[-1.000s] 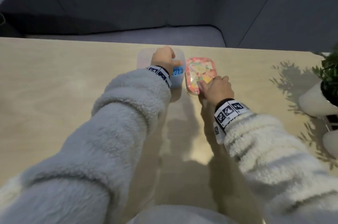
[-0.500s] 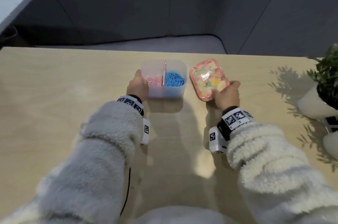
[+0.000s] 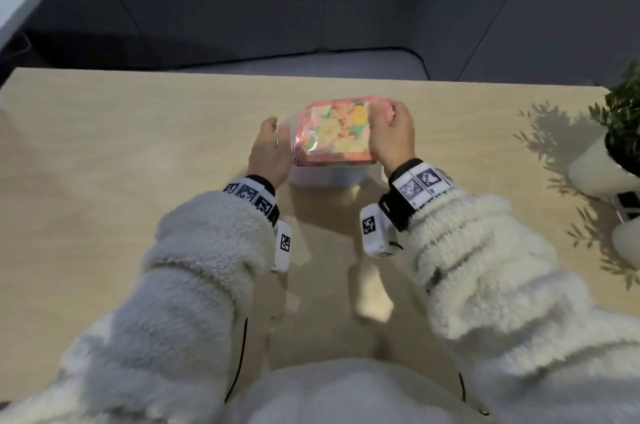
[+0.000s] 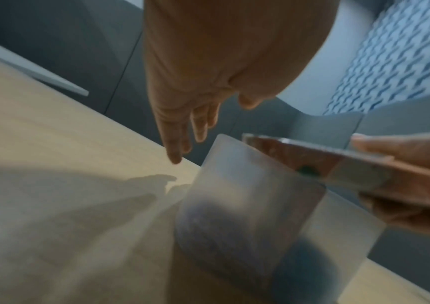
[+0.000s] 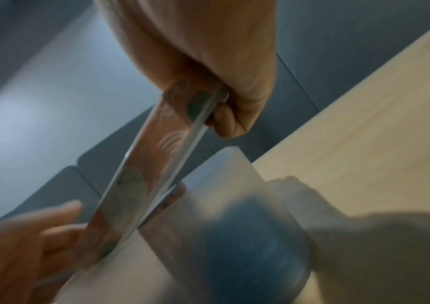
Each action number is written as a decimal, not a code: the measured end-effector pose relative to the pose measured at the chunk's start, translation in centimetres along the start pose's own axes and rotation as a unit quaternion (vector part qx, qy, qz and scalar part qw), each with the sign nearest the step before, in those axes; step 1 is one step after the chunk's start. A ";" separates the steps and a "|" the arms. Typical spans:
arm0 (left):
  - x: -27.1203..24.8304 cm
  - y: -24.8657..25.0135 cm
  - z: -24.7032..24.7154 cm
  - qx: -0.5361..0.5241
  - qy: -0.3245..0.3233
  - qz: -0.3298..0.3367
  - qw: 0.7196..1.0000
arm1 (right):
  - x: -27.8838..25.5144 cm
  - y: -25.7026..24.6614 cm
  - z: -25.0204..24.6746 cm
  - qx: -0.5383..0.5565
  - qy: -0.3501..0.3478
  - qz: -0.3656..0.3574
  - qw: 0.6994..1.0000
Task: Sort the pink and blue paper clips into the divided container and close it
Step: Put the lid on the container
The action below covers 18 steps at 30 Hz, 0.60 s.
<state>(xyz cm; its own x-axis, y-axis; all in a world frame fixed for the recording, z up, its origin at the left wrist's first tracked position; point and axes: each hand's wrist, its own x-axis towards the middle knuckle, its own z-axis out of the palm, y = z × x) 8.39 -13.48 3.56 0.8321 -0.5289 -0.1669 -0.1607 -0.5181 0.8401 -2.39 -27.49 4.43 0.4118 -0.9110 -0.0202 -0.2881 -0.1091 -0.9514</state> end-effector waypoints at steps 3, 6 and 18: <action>1.5 1.0 0.7 -0.110 -0.021 -0.017 0.994 | 0.5 0.8 1.1 -0.093 -0.035 0.008 0.995; 2.3 1.0 1.4 -0.157 -0.015 -0.042 0.987 | 1.0 1.4 1.4 -0.181 -0.055 -0.019 0.982; 3.0 -0.2 1.9 -0.192 -0.036 -0.005 0.981 | 1.2 1.8 1.9 -0.201 -0.052 -0.022 0.978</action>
<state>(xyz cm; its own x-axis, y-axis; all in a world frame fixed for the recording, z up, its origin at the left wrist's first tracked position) 9.90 -16.27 1.93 0.7911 -0.5779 -0.2007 0.0711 -0.2389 0.9684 -0.74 -28.03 2.08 0.5108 -0.8591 -0.0323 -0.5756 -0.3138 -0.7551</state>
